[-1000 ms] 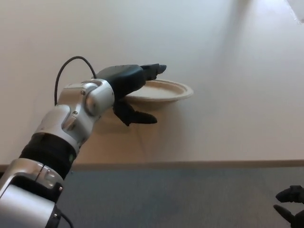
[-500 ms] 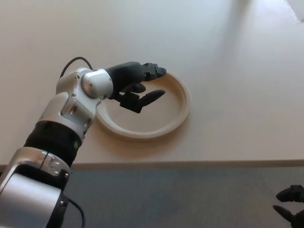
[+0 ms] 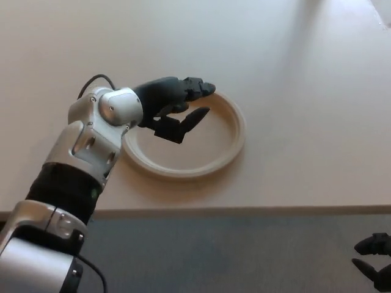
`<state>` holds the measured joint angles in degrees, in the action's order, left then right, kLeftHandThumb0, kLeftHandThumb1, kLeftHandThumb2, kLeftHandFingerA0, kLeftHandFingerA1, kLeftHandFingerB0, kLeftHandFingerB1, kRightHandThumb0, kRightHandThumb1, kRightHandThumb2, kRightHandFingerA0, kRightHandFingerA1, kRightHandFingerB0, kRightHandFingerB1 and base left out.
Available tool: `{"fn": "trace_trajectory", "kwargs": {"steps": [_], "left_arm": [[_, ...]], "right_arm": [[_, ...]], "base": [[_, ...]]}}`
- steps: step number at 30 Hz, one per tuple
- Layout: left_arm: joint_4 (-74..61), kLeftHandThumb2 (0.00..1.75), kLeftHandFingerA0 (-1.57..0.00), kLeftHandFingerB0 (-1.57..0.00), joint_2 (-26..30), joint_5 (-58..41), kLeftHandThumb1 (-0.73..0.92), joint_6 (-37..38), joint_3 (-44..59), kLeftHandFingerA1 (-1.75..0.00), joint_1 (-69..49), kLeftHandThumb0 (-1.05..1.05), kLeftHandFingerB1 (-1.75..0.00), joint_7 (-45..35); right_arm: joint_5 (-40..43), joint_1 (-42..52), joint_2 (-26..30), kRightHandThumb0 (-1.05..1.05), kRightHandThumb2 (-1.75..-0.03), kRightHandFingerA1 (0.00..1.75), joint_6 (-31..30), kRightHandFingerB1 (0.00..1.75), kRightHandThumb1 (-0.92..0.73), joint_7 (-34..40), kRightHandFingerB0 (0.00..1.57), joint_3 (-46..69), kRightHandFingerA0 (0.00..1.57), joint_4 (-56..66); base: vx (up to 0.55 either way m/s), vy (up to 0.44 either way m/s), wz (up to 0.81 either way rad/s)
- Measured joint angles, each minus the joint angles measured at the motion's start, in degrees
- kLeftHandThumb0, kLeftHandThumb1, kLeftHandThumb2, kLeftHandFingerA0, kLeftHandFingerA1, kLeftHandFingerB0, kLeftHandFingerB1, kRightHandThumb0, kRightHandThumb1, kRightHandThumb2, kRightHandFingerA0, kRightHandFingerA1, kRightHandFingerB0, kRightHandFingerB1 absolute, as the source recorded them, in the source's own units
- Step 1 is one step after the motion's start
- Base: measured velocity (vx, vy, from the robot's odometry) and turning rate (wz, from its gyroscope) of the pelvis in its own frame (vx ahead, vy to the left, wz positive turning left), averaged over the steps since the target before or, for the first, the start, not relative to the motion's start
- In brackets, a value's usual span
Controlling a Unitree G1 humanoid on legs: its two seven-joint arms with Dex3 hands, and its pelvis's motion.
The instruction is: A person passes a plate to the robot and the robot grabs it with its left hand and places it at the centre of the table infront of it
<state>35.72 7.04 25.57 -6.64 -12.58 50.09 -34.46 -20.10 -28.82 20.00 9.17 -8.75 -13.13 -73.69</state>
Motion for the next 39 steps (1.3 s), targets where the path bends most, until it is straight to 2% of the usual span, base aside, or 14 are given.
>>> {"fn": "trace_trajectory", "kwargs": {"steps": [3, 4, 5, 7, 8, 20, 21, 26, 29, 31, 32, 35, 36, 39], "left_arm": [[-6.09, 1.23, -0.08, -0.07, 0.02, 0.01, 0.86, 0.64, 0.81, -0.27, -2.41, -0.88, -0.19, 1.25], [-7.64, 1.17, -0.04, -0.03, 0.01, 0.0, 0.78, 0.81, 1.04, -0.36, -3.05, -0.78, -0.27, 1.53], [-11.15, 1.17, -0.15, 0.0, -0.03, -0.05, 0.84, 1.25, 1.77, -0.42, -4.43, -0.91, -0.27, 2.12], [-16.05, 1.17, -0.15, 0.0, -0.1, -0.28, 0.84, 1.62, 2.86, -0.42, -6.44, -0.91, -0.27, 2.61], [-18.17, 0.73, -0.18, -0.1, -0.14, -0.45, 0.92, 1.77, 3.34, -0.29, -7.28, -0.88, -0.26, 2.77], [-43.56, 0.72, -0.32, -0.2, 0.02, -3.95, 0.92, 2.78, 10.2, -0.33, -25.0, -0.87, -0.28, 3.03], [-46.83, 0.77, -0.27, -0.19, 0.07, -4.68, 0.92, 3.35, 11.44, -0.34, -29.37, -0.89, -0.29, 3.0], [-54.7, 0.76, -0.28, -0.21, 0.34, -6.98, 0.91, 5.67, 14.87, -0.34, -43.83, -0.9, -0.3, 2.88], [-57.81, 0.69, -0.36, -0.24, 0.54, -8.41, 0.92, 7.35, 16.73, -0.34, -52.13, -0.89, -0.28, 2.8], [-59.47, 0.72, -0.48, -0.28, 0.79, -9.41, 0.92, 8.73, 18.08, -0.4, -58.3, -0.87, -0.31, 2.68], [-60.17, 0.73, -0.61, -0.36, 1.01, -10.01, 0.92, 9.51, 18.69, -0.43, -61.22, -0.86, -0.33, 2.58], [-61.24, 0.82, -0.61, -0.35, 1.91, -11.51, 0.83, 12.01, 20.48, -0.47, -68.86, -0.93, -0.37, 2.3], [-61.35, 0.7, -0.66, -0.44, 2.18, -11.92, 0.92, 12.82, 20.94, -0.45, -70.94, -0.89, -0.35, 2.26], [-61.31, 0.7, -0.66, -0.44, 3.14, -13.13, 0.92, 15.46, 22.48, -0.45, -76.44, -0.89, -0.35, 2.24]], "right_arm": [[0.0, -0.01, -0.03, -0.79, -0.65, 0.54, 0.01, 0.43, -0.83, -0.02, 0.29, 0.0, 0.31, 0.02], [0.01, -0.01, -0.03, -0.78, -0.65, 0.54, 0.01, 0.43, -0.82, -0.02, 0.28, 0.0, 0.32, 0.02], [0.01, -0.01, -0.05, -0.78, -0.65, 0.55, 0.02, 0.44, -0.82, -0.02, 0.28, -0.01, 0.32, 0.03], [0.01, -0.01, -0.05, -0.78, -0.65, 0.55, 0.02, 0.44, -0.82, -0.03, 0.28, 0.0, 0.32, 0.03], [0.02, -0.01, -0.05, -0.79, -0.65, 0.56, 0.02, 0.43, -0.82, -0.03, 0.28, 0.0, 0.33, 0.03], [0.04, 0.22, -0.07, -0.81, -0.64, 0.57, 0.13, 0.45, -0.81, -0.03, 0.27, -0.03, 0.3, 0.01], [0.04, 0.63, -0.09, -0.8, -0.65, 0.56, 0.16, 0.45, -0.82, -0.03, 0.28, -0.04, 0.32, 0.0], [0.03, 2.59, -0.18, -0.81, -0.65, 0.56, 0.25, 0.44, -0.82, -0.03, 0.27, -0.16, 0.3, -0.06], [0.04, 3.87, -0.26, -0.8, -0.64, 0.56, 0.31, 0.44, -0.81, -0.03, 0.26, -0.21, 0.3, -0.07], [0.03, 4.77, -0.34, -0.8, -0.65, 0.56, 0.36, 0.43, -0.82, -0.03, 0.25, -0.34, 0.29, -0.07], [0.01, 5.23, -0.38, -0.77, -0.64, 0.54, 0.38, 0.42, -0.83, -0.02, 0.26, -0.46, 0.28, -0.07], [-0.09, 6.58, -0.5, -0.77, -0.64, 0.54, 0.38, 0.42, -0.84, -0.02, 0.25, -0.97, 0.28, -0.08], [-0.11, 6.94, -0.54, -0.76, -0.64, 0.54, 0.39, 0.41, -0.82, -0.02, 0.24, -1.17, 0.27, -0.08], [-0.11, 8.25, -0.66, -0.76, -0.64, 0.54, 0.38, 0.41, -0.82, -0.01, 0.24, -1.48, 0.27, -0.07]], "base": [[0.0, 0.0, 0.0], [0.0, 0.0, 0.0], [0.0, 0.0, 0.0], [0.0, 0.0, 0.0], [0.0, 0.0, 0.0], [0.0, 0.0, 0.0], [0.0, 0.0, 0.0], [0.0, 0.0, 0.0], [0.0, 0.0, 0.0], [0.0, 0.0, 0.0], [0.0, 0.0, 0.0], [0.0, 0.0, 0.0], [0.0, 0.0, 0.0], [0.0, 0.0, 0.0]]}}
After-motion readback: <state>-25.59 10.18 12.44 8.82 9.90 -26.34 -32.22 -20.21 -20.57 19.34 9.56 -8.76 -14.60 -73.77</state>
